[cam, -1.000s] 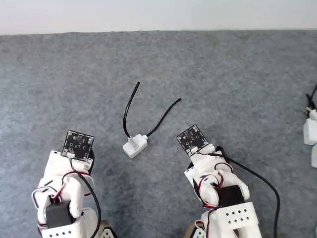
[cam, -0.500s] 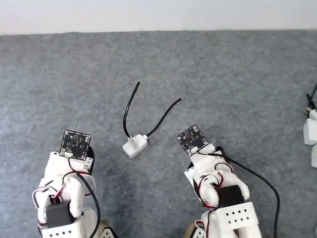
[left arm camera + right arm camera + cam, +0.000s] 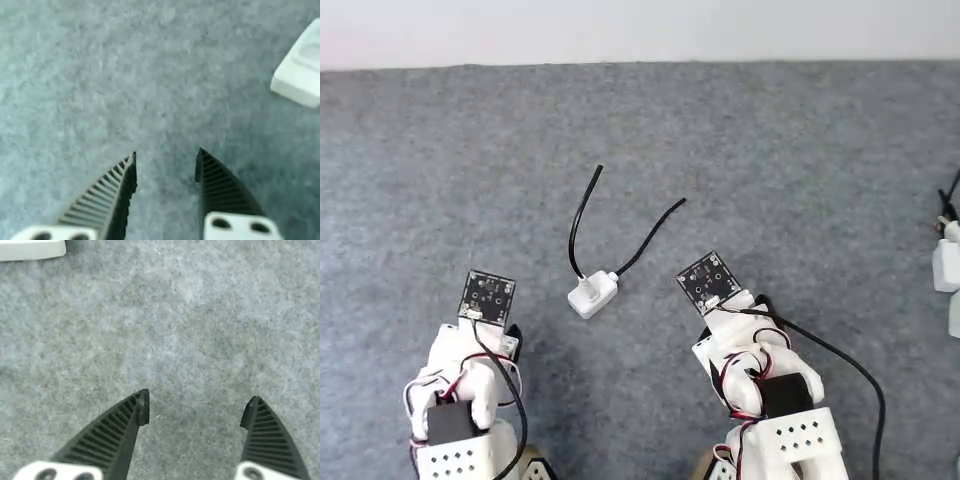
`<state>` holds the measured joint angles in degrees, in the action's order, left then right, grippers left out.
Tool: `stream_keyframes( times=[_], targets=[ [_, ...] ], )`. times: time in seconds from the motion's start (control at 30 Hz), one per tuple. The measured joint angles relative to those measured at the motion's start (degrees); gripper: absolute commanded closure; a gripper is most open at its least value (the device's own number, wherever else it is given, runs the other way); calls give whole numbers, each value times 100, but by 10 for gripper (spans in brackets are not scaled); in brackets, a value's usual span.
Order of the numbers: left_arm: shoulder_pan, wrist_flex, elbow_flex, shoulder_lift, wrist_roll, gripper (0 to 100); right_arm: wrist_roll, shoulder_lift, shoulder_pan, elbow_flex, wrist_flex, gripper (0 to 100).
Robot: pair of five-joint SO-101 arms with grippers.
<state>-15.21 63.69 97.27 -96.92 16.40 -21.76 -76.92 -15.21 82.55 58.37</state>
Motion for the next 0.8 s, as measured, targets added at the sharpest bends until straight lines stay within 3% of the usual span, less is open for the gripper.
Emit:
stream_keyframes(
  times=[0.8],
  targets=[
    [0,-62,18,0,0,805,0,0,0,0,0,685]
  ],
)
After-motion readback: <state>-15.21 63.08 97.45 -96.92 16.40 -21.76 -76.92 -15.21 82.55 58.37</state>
